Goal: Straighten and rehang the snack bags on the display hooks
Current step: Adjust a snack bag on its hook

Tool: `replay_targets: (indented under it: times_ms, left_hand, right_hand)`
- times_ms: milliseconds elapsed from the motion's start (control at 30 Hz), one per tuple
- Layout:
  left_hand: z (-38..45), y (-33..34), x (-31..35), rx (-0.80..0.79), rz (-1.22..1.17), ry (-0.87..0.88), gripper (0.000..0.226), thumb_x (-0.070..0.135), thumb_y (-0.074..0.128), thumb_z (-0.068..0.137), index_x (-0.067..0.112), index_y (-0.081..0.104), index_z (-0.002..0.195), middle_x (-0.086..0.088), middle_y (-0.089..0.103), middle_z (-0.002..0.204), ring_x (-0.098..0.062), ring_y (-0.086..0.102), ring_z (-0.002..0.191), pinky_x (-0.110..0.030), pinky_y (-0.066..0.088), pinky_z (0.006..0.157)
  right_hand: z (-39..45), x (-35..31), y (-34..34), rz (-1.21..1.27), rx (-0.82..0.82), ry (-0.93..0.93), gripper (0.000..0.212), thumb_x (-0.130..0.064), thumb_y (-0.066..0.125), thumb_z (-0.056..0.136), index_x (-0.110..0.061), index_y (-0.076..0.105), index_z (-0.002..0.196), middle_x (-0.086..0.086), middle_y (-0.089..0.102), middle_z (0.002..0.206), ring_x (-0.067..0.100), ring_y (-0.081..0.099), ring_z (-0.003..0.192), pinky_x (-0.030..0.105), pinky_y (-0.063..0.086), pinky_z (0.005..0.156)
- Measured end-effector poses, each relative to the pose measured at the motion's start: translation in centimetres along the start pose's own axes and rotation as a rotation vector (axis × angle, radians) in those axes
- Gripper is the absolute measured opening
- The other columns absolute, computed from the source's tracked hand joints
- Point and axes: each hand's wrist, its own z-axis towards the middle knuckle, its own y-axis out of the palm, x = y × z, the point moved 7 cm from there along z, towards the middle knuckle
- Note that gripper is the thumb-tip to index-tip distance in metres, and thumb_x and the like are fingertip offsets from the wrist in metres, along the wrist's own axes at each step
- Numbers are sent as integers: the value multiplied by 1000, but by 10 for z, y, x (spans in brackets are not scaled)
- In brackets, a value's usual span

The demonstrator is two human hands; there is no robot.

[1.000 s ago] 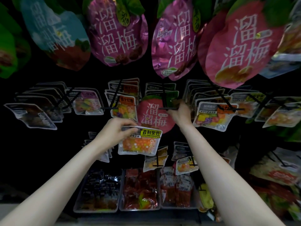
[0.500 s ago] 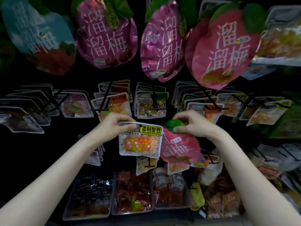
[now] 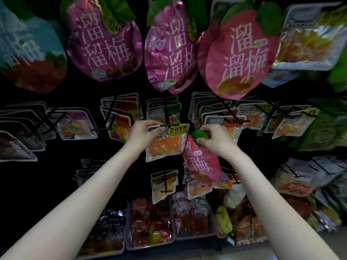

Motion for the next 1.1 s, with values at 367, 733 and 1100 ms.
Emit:
replay_targets:
  times_ms: [367, 733, 1100]
  left_hand:
    - [4, -3, 0, 90, 164, -9, 19, 15, 64, 86, 10, 70, 103, -5, 67, 106, -17, 59, 102, -24, 40, 82]
    - [-22, -7, 15, 227, 467, 226, 40, 15, 59, 87, 14, 47, 126, -9, 46, 126, -26, 41, 119, -38, 32, 100]
    - [-55, -20, 60, -204, -280, 275, 17, 29, 69, 81, 25, 57, 93, 13, 71, 82, -1, 65, 78, -14, 48, 69]
  right_hand:
    - [-2, -6, -3, 5, 17, -4, 31, -17, 64, 87, -10, 62, 118, 8, 63, 120, 24, 57, 108, 21, 35, 75]
    - [-15, -7, -36, 12, -89, -47, 12, -17, 69, 83, -13, 68, 95, 2, 65, 90, 17, 58, 81, 27, 40, 65]
    - [-41, -55, -83, 786, -76, -204, 13, -2, 64, 82, -10, 68, 92, 4, 69, 83, 13, 64, 78, 24, 51, 74]
